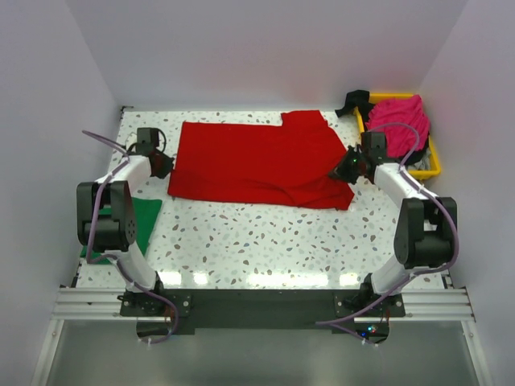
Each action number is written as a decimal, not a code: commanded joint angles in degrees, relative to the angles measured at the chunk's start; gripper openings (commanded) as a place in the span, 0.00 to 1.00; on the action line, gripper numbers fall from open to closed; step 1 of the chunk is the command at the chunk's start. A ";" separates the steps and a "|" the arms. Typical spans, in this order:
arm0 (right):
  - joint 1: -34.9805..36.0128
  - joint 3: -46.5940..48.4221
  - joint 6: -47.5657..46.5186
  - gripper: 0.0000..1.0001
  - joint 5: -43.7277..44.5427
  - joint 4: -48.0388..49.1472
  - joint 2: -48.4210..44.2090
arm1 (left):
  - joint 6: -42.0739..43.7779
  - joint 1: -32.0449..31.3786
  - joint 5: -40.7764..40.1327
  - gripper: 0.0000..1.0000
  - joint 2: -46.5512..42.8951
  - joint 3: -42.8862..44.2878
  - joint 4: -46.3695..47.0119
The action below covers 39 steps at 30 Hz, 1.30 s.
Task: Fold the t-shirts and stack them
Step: Fold the tshirt
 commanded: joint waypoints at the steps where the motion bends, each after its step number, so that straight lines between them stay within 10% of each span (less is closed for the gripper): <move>1: -0.62 2.62 0.80 0.00 -0.54 2.29 0.74 | 1.85 0.82 0.23 0.00 1.42 3.21 1.72; 28: -0.71 3.94 1.68 0.00 -0.27 4.13 5.05 | 4.22 1.87 3.04 0.01 6.26 5.76 4.36; 32: -0.71 3.85 1.42 0.03 -0.54 4.22 5.23 | 4.66 2.14 3.13 0.20 4.95 4.97 4.88; 39: -0.71 3.94 0.36 0.38 -0.36 4.22 4.00 | 5.71 2.49 2.95 0.57 -1.99 1.82 4.97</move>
